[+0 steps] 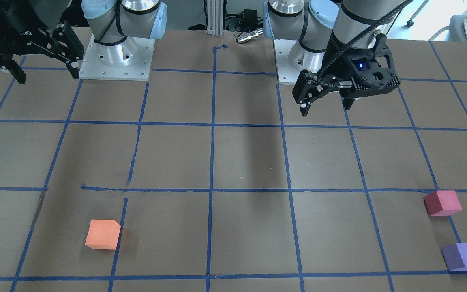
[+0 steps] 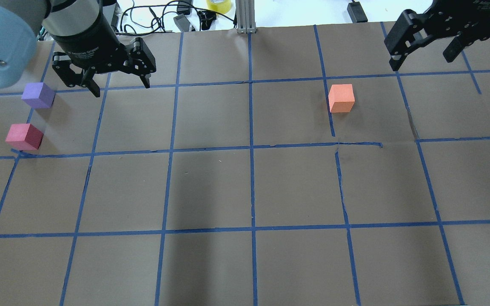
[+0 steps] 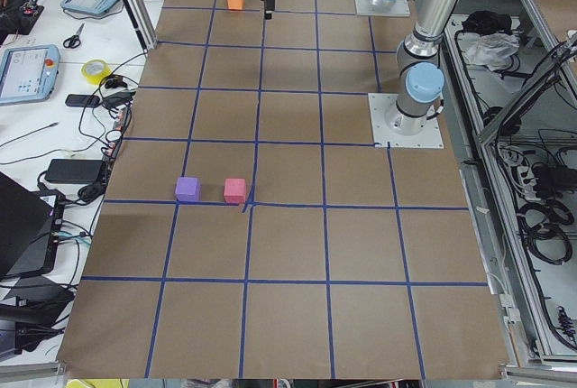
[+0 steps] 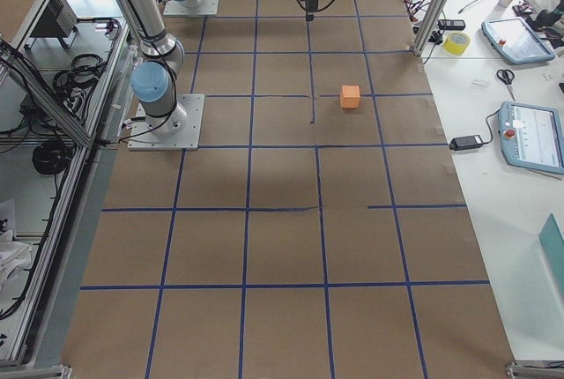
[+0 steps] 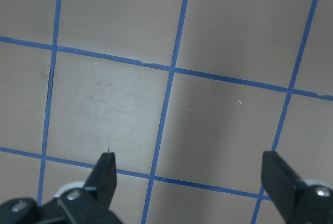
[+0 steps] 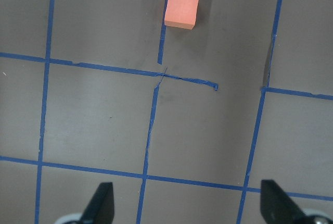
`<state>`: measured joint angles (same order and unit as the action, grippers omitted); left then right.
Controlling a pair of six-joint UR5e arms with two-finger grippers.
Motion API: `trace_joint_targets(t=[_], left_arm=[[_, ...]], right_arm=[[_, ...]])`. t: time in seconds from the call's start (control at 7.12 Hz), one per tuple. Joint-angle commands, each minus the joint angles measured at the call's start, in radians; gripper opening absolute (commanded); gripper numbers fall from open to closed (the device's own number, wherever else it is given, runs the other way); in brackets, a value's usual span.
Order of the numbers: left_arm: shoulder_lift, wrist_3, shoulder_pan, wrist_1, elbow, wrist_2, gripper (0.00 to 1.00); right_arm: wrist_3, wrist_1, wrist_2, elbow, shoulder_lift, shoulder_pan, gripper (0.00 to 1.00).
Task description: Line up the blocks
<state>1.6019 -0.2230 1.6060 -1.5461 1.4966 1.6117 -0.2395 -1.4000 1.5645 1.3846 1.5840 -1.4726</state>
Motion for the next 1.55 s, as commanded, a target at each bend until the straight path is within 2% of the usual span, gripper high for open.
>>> trace_joint_targets(t=[0.0,0.98,1.4], left_arm=[[0.000,0.007,-0.012,0.000,-0.002,-0.001,1.00],[0.001,0.008,-0.011,0.003,0.002,0.004,1.00],[0.000,0.008,-0.011,0.003,0.002,0.004,1.00]], right_arm=[[0.002,0.001,0.000,0.001,-0.002,0.000,1.00],[0.011,-0.001,0.002,0.001,-0.019,0.002,1.00],[0.014,-0.118,0.036,0.001,-0.062,-0.002,1.00]])
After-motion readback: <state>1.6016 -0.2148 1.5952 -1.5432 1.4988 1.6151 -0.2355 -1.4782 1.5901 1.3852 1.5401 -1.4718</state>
